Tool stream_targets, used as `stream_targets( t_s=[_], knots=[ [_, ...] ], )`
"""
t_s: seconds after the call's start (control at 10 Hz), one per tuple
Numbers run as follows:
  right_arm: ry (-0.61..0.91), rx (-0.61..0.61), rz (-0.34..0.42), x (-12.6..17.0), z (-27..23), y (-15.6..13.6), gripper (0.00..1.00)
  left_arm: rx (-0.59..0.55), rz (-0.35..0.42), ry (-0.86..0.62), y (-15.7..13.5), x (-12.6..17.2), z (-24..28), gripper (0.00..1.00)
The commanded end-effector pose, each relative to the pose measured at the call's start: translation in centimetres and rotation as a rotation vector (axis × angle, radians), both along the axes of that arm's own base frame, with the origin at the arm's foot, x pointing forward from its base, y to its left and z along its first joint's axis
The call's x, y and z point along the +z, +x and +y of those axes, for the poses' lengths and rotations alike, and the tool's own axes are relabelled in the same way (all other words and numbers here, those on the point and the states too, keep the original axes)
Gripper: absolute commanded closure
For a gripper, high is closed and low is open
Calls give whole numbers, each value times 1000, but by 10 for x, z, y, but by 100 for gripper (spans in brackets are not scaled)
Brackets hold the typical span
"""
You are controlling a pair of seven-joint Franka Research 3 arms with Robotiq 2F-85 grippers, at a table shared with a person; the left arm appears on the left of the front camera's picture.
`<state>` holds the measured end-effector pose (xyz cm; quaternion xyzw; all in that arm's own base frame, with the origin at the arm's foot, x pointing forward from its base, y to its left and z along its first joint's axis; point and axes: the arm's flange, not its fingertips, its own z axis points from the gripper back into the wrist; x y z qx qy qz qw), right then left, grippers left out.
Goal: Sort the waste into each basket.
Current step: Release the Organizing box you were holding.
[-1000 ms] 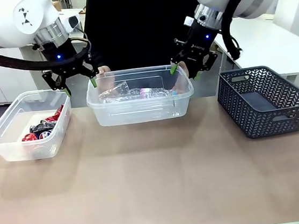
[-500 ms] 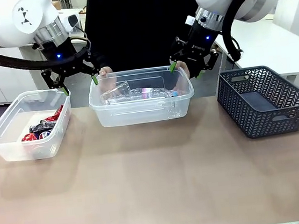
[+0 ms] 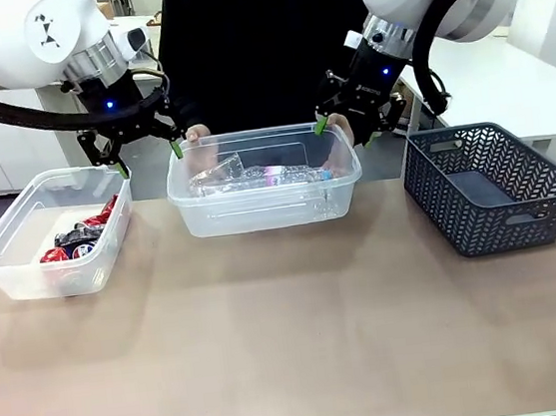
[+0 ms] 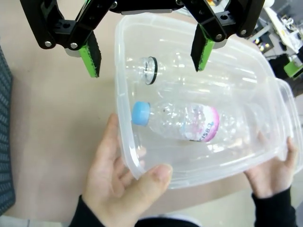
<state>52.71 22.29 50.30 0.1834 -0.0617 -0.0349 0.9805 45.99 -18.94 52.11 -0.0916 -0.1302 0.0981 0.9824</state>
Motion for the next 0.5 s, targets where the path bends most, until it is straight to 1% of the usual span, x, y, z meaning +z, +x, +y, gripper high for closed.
stream_targets(
  t_s=[0.0,0.1,0.2,0.3,0.4],
  knots=[
    [85,-18,-49,30,-28,-29,0,-23,-49,-8,-20,30,8,0],
    [56,-27,-136,52,-61,-74,0,-108,-76,-84,-57,54,18,0],
    [100,48,-181,59,-108,-125,0,-106,-44,-64,-97,59,35,0],
    [140,2,-171,55,-145,-159,0,-148,-19,-93,-125,54,44,0],
    [9,-122,-181,38,-170,-176,0,-210,19,-85,-142,43,44,0]
  ],
)
